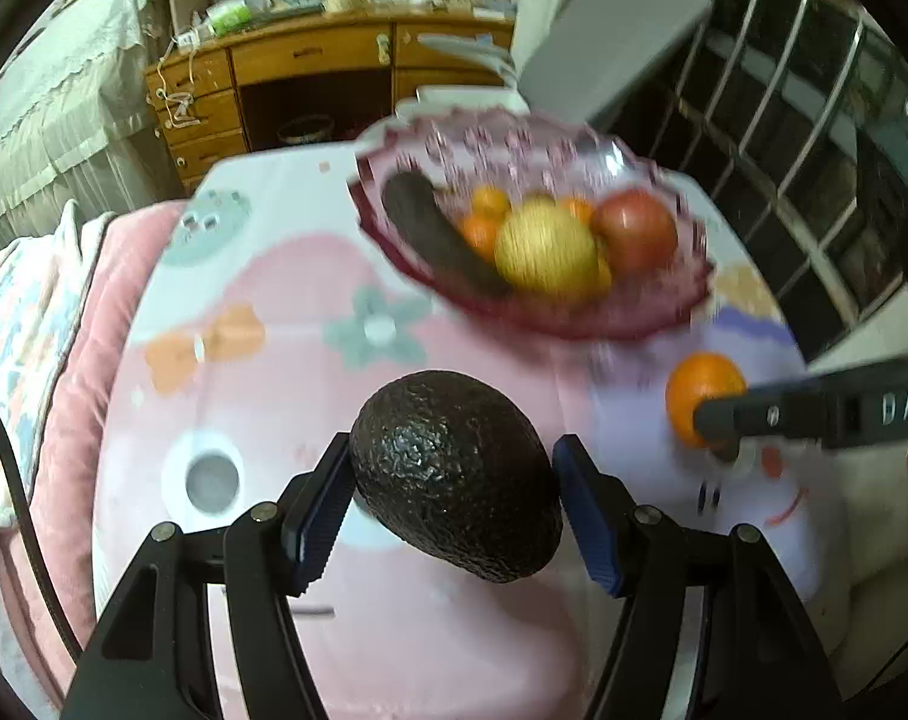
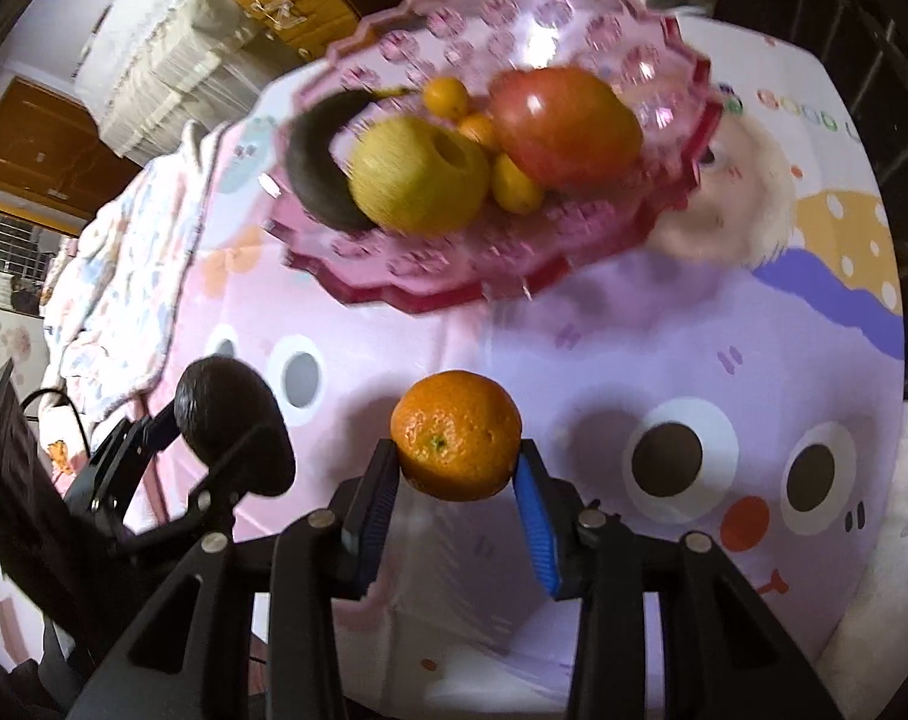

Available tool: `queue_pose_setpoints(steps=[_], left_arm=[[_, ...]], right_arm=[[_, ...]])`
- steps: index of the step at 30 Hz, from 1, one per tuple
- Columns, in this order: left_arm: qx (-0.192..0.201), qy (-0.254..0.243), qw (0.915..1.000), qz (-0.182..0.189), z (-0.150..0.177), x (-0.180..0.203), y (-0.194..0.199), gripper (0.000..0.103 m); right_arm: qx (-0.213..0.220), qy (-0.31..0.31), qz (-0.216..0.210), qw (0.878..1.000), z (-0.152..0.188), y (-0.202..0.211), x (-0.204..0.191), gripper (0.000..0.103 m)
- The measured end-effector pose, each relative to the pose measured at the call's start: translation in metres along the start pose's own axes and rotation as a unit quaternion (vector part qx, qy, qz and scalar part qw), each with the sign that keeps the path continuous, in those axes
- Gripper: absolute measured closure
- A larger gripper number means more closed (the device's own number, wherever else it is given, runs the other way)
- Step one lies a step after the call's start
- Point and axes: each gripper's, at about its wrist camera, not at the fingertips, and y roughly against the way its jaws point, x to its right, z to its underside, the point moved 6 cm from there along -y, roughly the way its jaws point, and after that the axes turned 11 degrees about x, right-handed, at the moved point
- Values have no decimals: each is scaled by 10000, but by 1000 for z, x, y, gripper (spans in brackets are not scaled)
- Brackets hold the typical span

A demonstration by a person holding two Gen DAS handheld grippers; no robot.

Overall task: Organize fruits
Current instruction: 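Grasp the avocado with the left tool while the right tool grasps the orange, then place the avocado and orange into the pink bowl and open both tools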

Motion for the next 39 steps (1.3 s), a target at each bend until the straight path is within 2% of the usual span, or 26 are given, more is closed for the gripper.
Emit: queue_pose_setpoints(steps=[7,10,13,15,20,25,30,32,34,39], left_arm=[[601,240,9979,-25,-59,-10,-3,38],[900,185,9957,-95,-85,-10,-4,45],[1170,185,9930,13,-108,-7,-6,67],[1287,162,9915,98,-121,-4,-12,67],[853,316,9959,-1,-115,-9,-52,68],[890,563,9944,105,-113,-14,-56,68],[868,582,9944,158,-111,-15,-53,68],[889,613,9940,194,-112,-16,-49,68],[933,624,9934,226,-112,-15,-44,68],[998,662,9924,285,-105,-12,-26,67]], right_arm=[[279,-99,-56,9995,-29,10,-2,64],[363,-141,-38,9992,-37,11,-2,64],[408,-180,-90,9990,-45,10,-1,64],[407,-185,-96,9990,-49,6,0,64],[309,-217,-90,9992,-53,-7,4,64],[269,-308,-34,9992,-54,-11,9,64],[416,-573,-59,9975,-56,-12,16,61],[498,-663,-139,9965,-56,-10,18,55],[602,-663,-77,9960,-57,-6,18,43],[767,-739,-86,9943,-50,3,17,39]])
